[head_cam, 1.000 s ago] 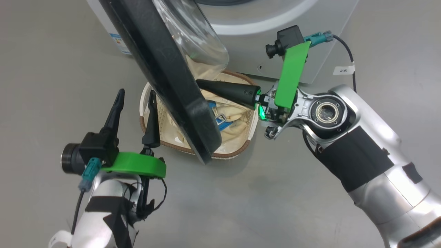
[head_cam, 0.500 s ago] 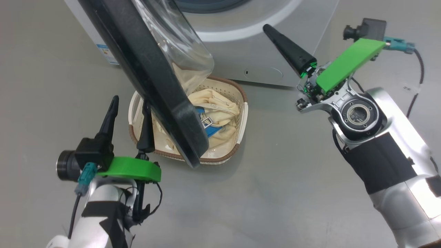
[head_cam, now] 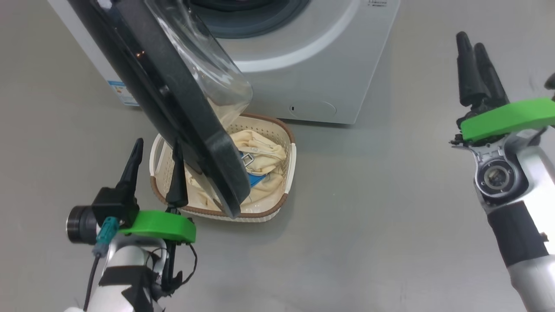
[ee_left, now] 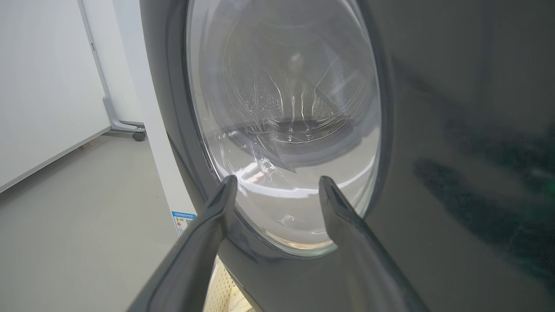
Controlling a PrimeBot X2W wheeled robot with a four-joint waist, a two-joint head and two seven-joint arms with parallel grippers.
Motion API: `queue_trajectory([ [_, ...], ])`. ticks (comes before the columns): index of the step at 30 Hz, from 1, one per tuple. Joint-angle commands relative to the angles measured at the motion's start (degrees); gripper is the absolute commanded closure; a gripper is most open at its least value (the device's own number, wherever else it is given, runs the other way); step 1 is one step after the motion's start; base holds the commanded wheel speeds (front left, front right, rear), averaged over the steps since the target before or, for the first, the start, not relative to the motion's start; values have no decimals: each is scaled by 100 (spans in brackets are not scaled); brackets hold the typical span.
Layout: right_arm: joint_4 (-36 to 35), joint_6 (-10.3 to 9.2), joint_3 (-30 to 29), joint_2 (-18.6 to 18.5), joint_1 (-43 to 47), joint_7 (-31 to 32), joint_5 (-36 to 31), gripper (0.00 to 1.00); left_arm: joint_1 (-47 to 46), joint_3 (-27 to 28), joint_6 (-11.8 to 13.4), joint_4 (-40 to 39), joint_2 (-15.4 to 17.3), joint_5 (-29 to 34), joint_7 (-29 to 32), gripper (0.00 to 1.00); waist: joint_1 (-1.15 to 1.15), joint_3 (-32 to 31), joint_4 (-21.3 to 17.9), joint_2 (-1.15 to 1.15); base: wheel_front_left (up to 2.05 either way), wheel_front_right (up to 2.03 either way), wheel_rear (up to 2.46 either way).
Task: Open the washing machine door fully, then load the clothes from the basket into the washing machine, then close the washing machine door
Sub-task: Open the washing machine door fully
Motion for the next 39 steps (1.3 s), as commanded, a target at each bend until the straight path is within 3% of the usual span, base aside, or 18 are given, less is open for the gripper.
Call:
queue_trajectory([
  [1, -185, -15, 9, 1, -10, -64, -90, 0, -47, 198, -13, -161, 110, 56, -62, 0, 0, -36, -28, 0, 0, 0, 0],
  [9, -531, -15, -1095, 238, 829, -262, -2489, 0, 137, 276, -18, -105, 116, 90, -62, 0, 0, -274, -221, 0, 0, 0, 0],
  [15, -1458, -15, -1820, 669, 1714, -49, -4060, 0, 229, 309, -53, -77, 128, 107, -62, 0, 0, -383, -335, 0, 0, 0, 0],
  [18, -1877, -15, -1985, 792, 2032, 72, -4528, 0, 248, 319, -64, -72, 154, 138, -62, 0, 0, -401, -386, 0, 0, 0, 0],
  [27, -2738, -15, -2149, 985, 2894, 273, -5355, 0, 270, 354, -67, -47, 158, 161, -62, 0, 0, -516, -454, 0, 0, 0, 0],
  [39, -2643, -15, -2309, 994, 3393, 207, -5222, 0, 353, 380, -71, -66, 151, 141, -62, 0, 0, -626, -467, 0, 0, 0, 0],
])
